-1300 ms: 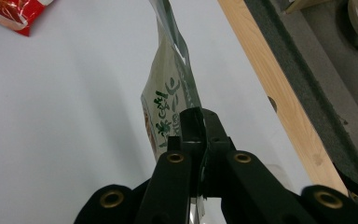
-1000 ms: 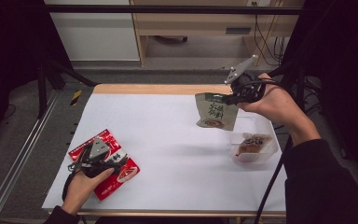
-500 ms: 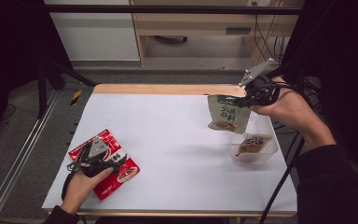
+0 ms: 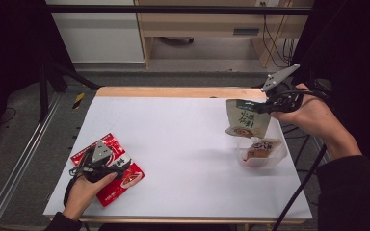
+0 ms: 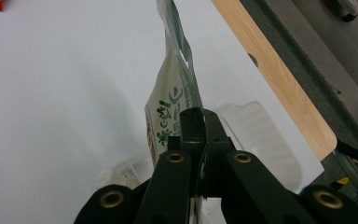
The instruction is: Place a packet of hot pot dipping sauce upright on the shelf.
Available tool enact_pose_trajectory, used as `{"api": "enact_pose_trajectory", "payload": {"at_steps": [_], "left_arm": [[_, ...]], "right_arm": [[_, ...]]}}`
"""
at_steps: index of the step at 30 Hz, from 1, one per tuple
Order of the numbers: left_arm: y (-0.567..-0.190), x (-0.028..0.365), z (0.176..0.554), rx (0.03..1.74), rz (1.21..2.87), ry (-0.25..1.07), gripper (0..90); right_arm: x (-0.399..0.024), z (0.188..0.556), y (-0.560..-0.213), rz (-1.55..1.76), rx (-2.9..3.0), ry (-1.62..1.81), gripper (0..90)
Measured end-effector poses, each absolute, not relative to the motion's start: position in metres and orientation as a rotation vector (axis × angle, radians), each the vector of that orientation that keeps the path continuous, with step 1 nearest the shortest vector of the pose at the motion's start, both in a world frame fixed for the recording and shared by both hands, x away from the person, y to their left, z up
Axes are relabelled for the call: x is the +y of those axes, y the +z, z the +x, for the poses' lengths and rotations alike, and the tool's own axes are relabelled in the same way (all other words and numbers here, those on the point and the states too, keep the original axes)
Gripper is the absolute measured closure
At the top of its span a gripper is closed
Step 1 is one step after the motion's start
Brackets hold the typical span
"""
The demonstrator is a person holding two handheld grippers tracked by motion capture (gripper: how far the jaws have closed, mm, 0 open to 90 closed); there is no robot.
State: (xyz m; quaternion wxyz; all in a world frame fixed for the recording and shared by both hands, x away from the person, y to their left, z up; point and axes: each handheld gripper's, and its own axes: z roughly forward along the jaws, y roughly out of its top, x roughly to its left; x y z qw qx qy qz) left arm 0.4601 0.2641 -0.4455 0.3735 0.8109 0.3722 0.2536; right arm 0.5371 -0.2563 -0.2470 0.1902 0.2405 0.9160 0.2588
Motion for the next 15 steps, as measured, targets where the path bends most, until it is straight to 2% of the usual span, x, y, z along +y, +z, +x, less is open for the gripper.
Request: {"api": "enact_pose_trajectory", "payload": {"at_steps": [15], "left_arm": [[-0.446,0.264,0.461,0.953,2.093,0.647,9.8]], "right_arm": [[-0.285,0.529,-0.255,0.743,2.552,0.730,90.0]]}}
